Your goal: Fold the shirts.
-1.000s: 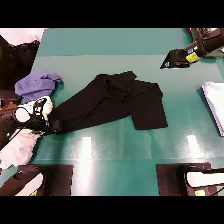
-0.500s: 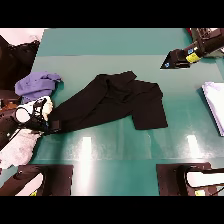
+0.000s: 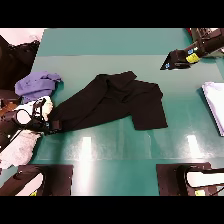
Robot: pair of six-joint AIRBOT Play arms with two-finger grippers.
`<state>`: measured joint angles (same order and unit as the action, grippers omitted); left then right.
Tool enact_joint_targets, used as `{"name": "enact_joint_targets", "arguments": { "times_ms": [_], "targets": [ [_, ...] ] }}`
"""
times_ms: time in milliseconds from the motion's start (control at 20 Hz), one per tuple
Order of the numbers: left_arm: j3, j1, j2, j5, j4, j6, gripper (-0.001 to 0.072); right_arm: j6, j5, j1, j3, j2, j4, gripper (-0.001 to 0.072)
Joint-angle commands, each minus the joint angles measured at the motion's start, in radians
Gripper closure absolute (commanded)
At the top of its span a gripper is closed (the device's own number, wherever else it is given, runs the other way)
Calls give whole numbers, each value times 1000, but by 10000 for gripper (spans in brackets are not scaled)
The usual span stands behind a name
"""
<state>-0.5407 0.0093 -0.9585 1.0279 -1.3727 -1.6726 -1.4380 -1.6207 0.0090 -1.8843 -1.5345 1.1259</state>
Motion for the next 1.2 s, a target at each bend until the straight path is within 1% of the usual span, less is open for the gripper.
{"name": "enact_joint_targets", "arguments": {
  "times_ms": [0, 100, 250, 400, 550, 650, 700, 750, 950, 1050, 1150],
  "targets": [
    [-66, 0, 5, 58, -1, 8, 682, 0, -40, -23, 1, 1, 3, 209],
    [-144, 0, 21, 119, 0, 36, 681, 0, -46, -50, 61, 25, 2, 209],
    [-258, 0, 76, 187, 16, 66, 681, 0, 5, -102, 277, 97, 2, 209],
    [-346, 0, 109, 242, 133, 114, 681, 0, 145, -139, 507, 145, 2, 209],
    [-376, 0, 109, 267, 245, 156, 681, 0, 315, -144, 627, 121, 0, 209],
    [-375, 0, 109, 268, 251, 162, 681, 0, 378, -143, 632, 74, -1, 210],
    [-375, 0, 109, 273, 251, 162, 681, 0, 383, -143, 615, 43, 0, 214],
    [-375, 0, 109, 279, 251, 161, 681, 0, 383, -143, 588, 6, 0, 227],
    [-375, 0, 109, 293, 251, 161, 681, -1, 355, -144, 454, -130, 0, 231],
    [-375, 0, 109, 293, 251, 161, 681, -1, 329, -143, 402, -183, 1, 252],
    [-375, 0, 109, 293, 251, 161, 681, -1, 319, -143, 377, -216, 0, 254]
  ]
}}
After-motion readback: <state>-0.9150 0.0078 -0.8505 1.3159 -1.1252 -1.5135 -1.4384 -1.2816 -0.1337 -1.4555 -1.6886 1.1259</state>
